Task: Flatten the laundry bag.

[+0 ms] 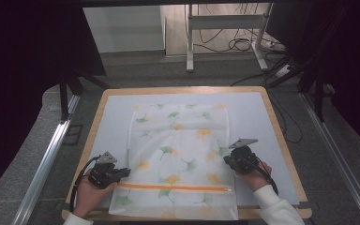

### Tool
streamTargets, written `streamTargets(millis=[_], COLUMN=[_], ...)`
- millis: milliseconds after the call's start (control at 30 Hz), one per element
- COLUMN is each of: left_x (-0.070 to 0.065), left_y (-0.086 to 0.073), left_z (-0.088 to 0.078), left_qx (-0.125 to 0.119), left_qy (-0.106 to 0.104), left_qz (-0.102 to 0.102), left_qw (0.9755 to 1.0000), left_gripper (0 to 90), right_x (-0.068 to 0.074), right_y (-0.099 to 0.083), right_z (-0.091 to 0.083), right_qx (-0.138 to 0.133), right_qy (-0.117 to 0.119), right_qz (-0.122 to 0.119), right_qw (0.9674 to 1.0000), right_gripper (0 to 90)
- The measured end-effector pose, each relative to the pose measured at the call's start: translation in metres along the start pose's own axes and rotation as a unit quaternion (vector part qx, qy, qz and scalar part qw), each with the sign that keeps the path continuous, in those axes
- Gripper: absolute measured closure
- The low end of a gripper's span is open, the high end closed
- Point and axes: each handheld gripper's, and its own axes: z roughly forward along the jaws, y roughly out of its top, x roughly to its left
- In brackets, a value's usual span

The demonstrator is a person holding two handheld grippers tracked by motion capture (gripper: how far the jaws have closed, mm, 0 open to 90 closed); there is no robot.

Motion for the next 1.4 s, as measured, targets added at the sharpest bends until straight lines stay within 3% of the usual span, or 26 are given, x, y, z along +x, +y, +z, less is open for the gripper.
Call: streamTargets(millis=[100, 200, 467, 633, 933, 967, 1000, 1067, 1167, 1233, 1400], left_x=[-0.008, -0.008, 0.005, 0.013, 0.014, 0.014, 0.014, 0.013, 0.01, 0.004, -0.005], left_y=[0.002, 0.003, 0.017, 0.027, 0.027, 0.027, 0.026, 0.024, 0.023, 0.024, 0.028], left_z=[0.003, 0.005, 0.016, 0.025, 0.026, 0.026, 0.025, 0.023, 0.014, 0.009, 0.009], left_qx=[0.004, 0.006, 0.005, 0.007, 0.004, 0.002, 0.0, -0.01, -0.033, -0.049, -0.057], left_qy=[-0.002, -0.001, 0.014, 0.029, 0.039, 0.044, 0.047, 0.066, 0.085, 0.093, 0.086], left_qz=[0.014, 0.012, -0.006, -0.011, -0.008, -0.005, -0.004, -0.008, -0.015, -0.009, 0.007], left_qw=[0.9999, 0.9999, 0.9999, 0.9995, 0.9992, 0.999, 0.9989, 0.9977, 0.9958, 0.9944, 0.9946], left_gripper=[88.2, 88.2, 88.2, 88.1, 86.0, 78.1, 78.1, 61.2, 43.0, 32.5, 29.3], right_x=[0.001, 0.0, -0.016, -0.023, -0.025, -0.025, -0.025, -0.022, -0.017, -0.012, -0.008], right_y=[-0.013, -0.014, 0.008, 0.025, 0.025, 0.024, 0.024, 0.022, 0.014, 0.003, -0.006], right_z=[-0.01, -0.011, 0.006, 0.019, 0.023, 0.021, 0.021, 0.017, 0.007, -0.004, -0.014], right_qx=[-0.002, -0.001, -0.003, -0.013, -0.019, -0.03, -0.03, -0.046, -0.06, -0.067, -0.069], right_qy=[0.002, 0.0, -0.02, -0.042, -0.04, -0.041, -0.041, -0.048, -0.041, -0.029, -0.011], right_qz=[0.004, 0.006, 0.007, -0.006, -0.012, -0.015, -0.015, -0.018, -0.024, -0.026, -0.021], right_qw=[1.0, 1.0, 0.9998, 0.999, 0.9989, 0.9986, 0.9986, 0.9977, 0.9971, 0.997, 0.9973], right_gripper=[88.4, 88.4, 88.8, 88.8, 87.0, 73.4, 73.4, 63.3, 52.5, 48.8, 49.3])
